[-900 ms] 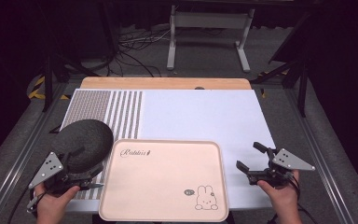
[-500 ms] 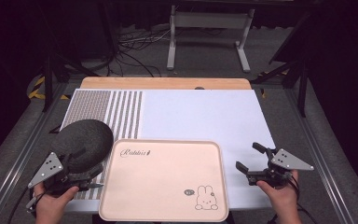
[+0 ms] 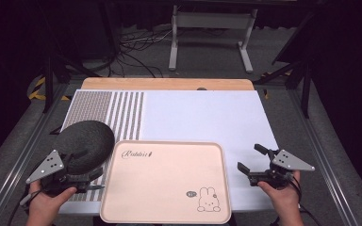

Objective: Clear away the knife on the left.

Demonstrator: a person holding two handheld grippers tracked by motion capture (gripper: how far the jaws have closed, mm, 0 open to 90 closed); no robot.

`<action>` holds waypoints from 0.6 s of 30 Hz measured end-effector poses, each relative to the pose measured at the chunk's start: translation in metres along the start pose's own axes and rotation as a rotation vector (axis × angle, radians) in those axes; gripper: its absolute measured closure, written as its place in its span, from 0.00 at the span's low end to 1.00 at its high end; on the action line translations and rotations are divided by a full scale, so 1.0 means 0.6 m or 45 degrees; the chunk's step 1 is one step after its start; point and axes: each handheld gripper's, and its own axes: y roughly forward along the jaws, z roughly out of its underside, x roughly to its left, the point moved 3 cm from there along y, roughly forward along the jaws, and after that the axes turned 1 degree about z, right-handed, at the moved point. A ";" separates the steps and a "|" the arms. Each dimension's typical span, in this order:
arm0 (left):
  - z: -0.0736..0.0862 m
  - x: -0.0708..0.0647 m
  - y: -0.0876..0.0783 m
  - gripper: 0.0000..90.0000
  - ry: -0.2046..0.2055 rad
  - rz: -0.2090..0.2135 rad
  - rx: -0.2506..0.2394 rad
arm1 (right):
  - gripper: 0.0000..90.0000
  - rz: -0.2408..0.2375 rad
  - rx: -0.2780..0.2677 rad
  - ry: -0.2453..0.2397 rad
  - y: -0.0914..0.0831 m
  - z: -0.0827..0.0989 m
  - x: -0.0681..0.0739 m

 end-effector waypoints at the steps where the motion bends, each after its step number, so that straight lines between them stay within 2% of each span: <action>1: -0.002 0.002 -0.001 0.13 0.008 0.000 0.027 | 0.05 -0.002 0.001 -0.007 0.001 0.000 0.001; 2: -0.004 0.003 -0.001 0.13 0.006 0.013 0.044 | 0.05 -0.004 0.003 -0.011 0.001 0.000 0.001; 3: -0.007 0.003 -0.002 0.13 0.012 0.019 0.090 | 0.05 -0.006 0.005 -0.015 0.002 0.000 0.001; 8: -0.017 0.005 -0.006 0.13 0.074 0.035 0.225 | 0.05 -0.018 0.015 -0.012 0.003 0.003 0.001; 9: -0.017 0.005 -0.006 0.13 0.074 0.035 0.225 | 0.05 -0.025 0.018 -0.012 0.004 0.004 0.001; 18: -0.032 0.007 -0.018 0.14 0.156 0.081 0.426 | 0.07 -0.048 0.033 -0.043 0.004 0.007 0.002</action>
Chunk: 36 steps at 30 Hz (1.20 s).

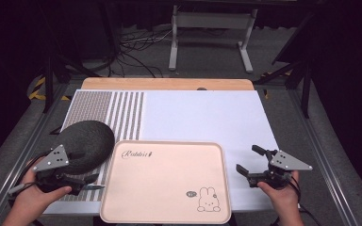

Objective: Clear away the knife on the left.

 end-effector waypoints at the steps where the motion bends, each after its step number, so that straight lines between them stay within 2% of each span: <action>1: 0.000 0.001 -0.002 0.14 0.017 0.006 0.041 | 0.08 -0.001 0.003 -0.010 0.000 0.001 0.000; 4: 0.001 0.003 -0.005 0.14 0.040 0.013 0.104 | 0.07 -0.008 0.012 -0.014 0.002 0.003 0.001; 5: 0.001 0.003 -0.005 0.14 0.040 0.013 0.104 | 0.07 -0.008 0.012 -0.014 0.002 0.003 0.001; 8: 0.001 0.005 -0.009 0.15 0.060 0.014 0.157 | 0.08 -0.013 0.014 -0.010 0.003 0.003 0.001; 12: 0.006 0.011 -0.012 0.18 0.106 0.007 0.258 | 0.07 -0.019 0.014 -0.008 0.004 0.004 0.000; 15: 0.009 0.015 -0.016 0.18 0.121 0.029 0.321 | 0.07 -0.024 0.015 -0.007 0.004 0.005 0.001; 17: 0.009 0.017 -0.017 0.18 0.130 0.030 0.335 | 0.07 -0.024 0.019 -0.010 0.004 0.005 0.001; 28: 0.025 0.024 -0.029 0.18 0.201 0.042 0.530 | 0.07 -0.035 0.022 -0.019 0.005 0.005 0.002; 32: 0.030 0.029 -0.029 0.20 0.245 0.059 0.565 | 0.07 -0.041 0.022 -0.020 0.006 0.006 0.003; 34: 0.031 0.030 -0.030 0.25 0.249 0.069 0.570 | 0.07 -0.041 0.024 -0.019 0.006 0.006 0.003; 36: 0.035 0.031 -0.030 0.25 0.253 0.083 0.603 | 0.07 -0.042 0.030 -0.020 0.007 0.007 0.003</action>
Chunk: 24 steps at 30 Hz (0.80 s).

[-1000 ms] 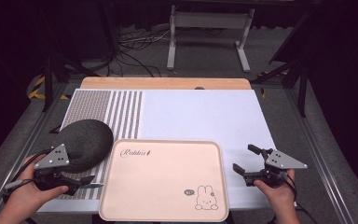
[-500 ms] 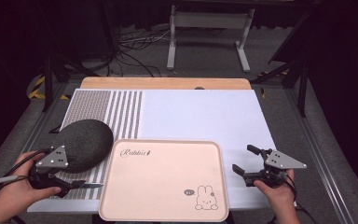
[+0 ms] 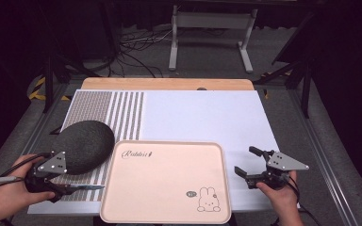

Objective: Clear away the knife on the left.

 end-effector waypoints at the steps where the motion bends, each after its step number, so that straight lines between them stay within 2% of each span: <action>1: 0.001 0.000 0.000 0.26 0.002 0.000 0.017 | 0.07 -0.002 0.001 0.001 0.000 0.000 0.000; 10: 0.013 0.005 0.010 0.28 0.048 0.058 0.090 | 0.07 -0.010 0.007 -0.002 0.002 0.001 0.001; 14: 0.017 0.006 0.013 0.30 0.056 0.063 0.116 | 0.07 -0.021 0.009 0.003 0.003 0.001 0.002; 21: 0.024 0.005 0.024 0.36 0.105 0.102 0.225 | 0.07 -0.030 0.006 0.005 0.003 0.001 0.003; 24: 0.027 0.007 0.030 0.36 0.103 0.118 0.260 | 0.07 -0.039 0.003 0.002 0.004 0.001 0.004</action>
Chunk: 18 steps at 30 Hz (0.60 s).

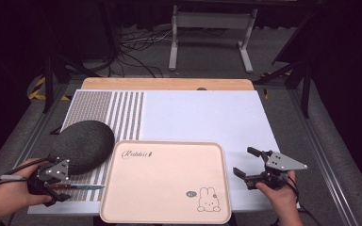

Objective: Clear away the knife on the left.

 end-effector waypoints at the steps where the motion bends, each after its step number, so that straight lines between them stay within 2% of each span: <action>1: 0.002 0.002 0.002 0.37 0.002 0.003 0.016 | 0.07 -0.006 -0.004 0.003 0.000 0.000 0.000; 5: 0.005 0.008 0.007 0.41 0.004 0.015 0.031 | 0.07 -0.010 -0.007 0.003 0.000 0.000 0.001; 7: 0.006 0.011 0.009 0.44 0.017 -0.001 0.054 | 0.07 -0.012 -0.005 0.002 0.000 0.000 0.001; 8: 0.007 0.015 0.010 0.49 0.049 -0.021 0.081 | 0.07 -0.016 -0.004 0.002 0.000 0.000 0.001; 10: 0.007 0.020 0.010 0.55 0.078 -0.045 0.133 | 0.07 -0.022 -0.003 0.002 0.001 0.001 0.002; 16: 0.009 0.024 0.021 0.68 0.143 -0.052 0.217 | 0.07 -0.033 -0.006 0.000 0.002 0.001 0.003; 18: 0.009 0.026 0.025 0.74 0.165 -0.073 0.263 | 0.07 -0.035 -0.006 0.003 0.002 0.001 0.003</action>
